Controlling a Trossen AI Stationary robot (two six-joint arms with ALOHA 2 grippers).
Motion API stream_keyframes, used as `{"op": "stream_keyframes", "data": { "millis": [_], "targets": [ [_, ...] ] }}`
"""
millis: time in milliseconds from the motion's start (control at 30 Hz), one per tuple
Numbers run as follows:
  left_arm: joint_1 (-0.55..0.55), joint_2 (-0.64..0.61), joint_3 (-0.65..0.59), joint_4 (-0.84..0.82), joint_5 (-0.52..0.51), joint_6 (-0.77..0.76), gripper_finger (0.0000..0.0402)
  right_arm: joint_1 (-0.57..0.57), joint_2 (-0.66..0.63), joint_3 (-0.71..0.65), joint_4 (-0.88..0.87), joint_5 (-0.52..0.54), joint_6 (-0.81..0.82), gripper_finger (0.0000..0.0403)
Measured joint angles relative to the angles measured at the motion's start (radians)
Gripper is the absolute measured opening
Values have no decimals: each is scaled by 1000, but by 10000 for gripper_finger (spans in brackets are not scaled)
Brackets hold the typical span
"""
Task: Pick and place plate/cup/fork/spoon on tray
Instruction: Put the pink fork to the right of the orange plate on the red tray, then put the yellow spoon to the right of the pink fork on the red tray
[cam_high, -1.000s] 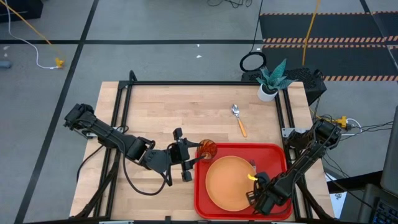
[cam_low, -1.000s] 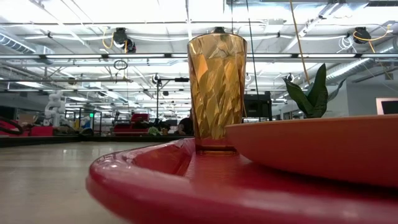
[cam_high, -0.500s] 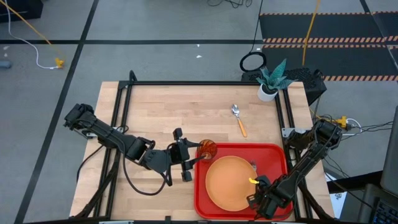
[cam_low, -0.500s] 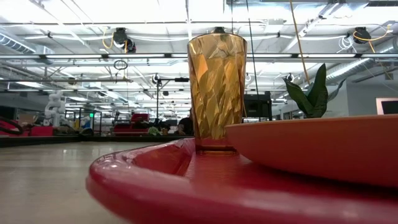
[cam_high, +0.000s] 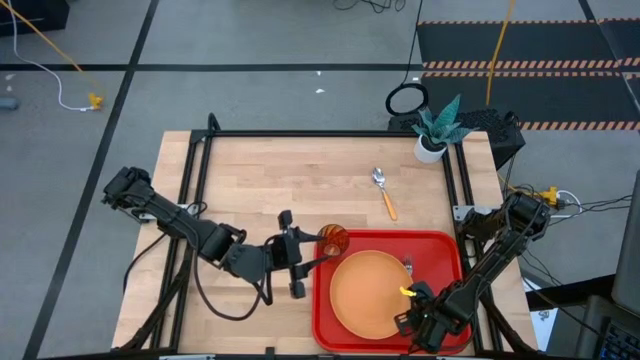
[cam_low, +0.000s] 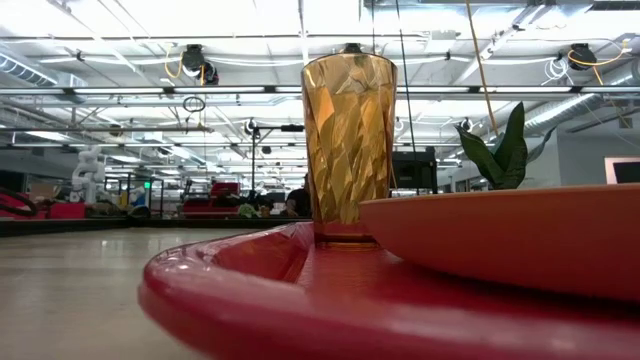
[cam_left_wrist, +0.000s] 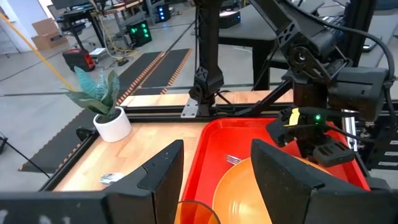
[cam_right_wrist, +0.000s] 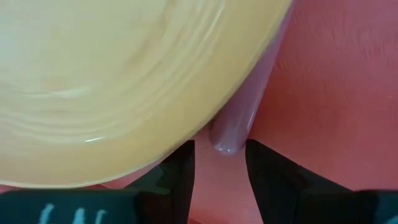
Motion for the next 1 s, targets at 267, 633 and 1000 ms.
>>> {"op": "stream_keyframes", "data": {
  "millis": [267,633,1000],
  "targets": [
    [1,0,0,0,0,3,191,5,-31,33,-2,36,-45,132],
    [1,0,0,-4,0,33,191,28,-212,47,-205,158,-65,132],
    [40,0,0,-3,-2,63,191,-137,-267,47,-383,467,-343,132]
  ]
}}
